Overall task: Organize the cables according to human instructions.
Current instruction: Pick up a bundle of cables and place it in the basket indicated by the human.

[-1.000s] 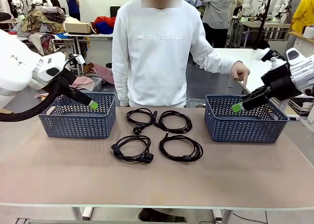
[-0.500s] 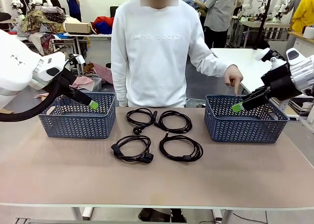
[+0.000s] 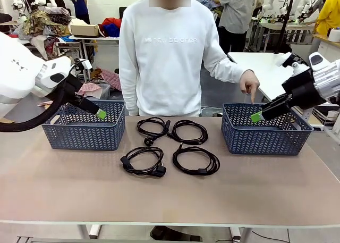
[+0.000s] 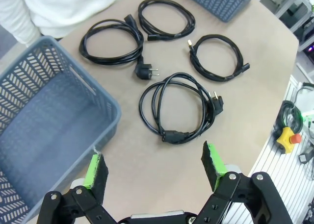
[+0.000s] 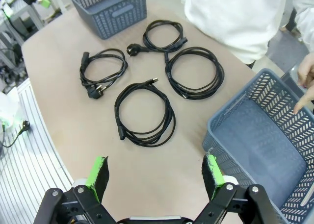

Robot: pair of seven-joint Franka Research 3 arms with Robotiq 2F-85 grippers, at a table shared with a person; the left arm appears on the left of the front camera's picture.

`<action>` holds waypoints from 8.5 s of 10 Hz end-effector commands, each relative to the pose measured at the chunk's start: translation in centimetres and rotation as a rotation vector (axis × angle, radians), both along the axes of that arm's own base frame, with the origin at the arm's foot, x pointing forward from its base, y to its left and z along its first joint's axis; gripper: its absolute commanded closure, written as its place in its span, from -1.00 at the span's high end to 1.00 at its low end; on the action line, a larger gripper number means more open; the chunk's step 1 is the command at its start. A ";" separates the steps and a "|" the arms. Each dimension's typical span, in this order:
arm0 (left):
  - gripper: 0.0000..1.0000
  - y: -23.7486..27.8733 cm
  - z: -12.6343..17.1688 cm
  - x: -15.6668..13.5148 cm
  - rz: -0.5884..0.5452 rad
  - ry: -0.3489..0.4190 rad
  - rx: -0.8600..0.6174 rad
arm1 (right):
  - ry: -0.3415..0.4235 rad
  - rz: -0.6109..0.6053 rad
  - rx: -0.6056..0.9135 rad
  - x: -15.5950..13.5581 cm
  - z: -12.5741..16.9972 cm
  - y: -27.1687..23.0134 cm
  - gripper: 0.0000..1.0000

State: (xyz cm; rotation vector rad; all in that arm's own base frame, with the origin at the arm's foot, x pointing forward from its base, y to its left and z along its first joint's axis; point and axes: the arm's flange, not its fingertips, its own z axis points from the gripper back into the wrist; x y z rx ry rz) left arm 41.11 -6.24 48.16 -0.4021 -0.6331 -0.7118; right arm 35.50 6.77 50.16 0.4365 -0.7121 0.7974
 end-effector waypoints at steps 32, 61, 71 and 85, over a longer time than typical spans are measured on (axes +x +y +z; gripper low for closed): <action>1.00 0.3 -0.4 0.2 -0.022 -0.011 -0.016 | 0.272 0.372 -0.611 5.9 -17.1 25.6 1.00; 1.00 0.3 -0.4 0.2 -0.022 -0.011 -0.016 | 0.389 0.210 -0.690 6.4 -19.3 26.8 -1.00; 1.00 0.3 -0.4 0.2 -0.022 -0.011 -0.016 | 0.323 0.674 -0.643 2.7 -5.0 22.8 -1.00; 1.00 0.3 -0.4 0.2 -0.022 -0.011 -0.016 | 0.234 0.632 -0.816 9.3 2.3 9.2 -1.00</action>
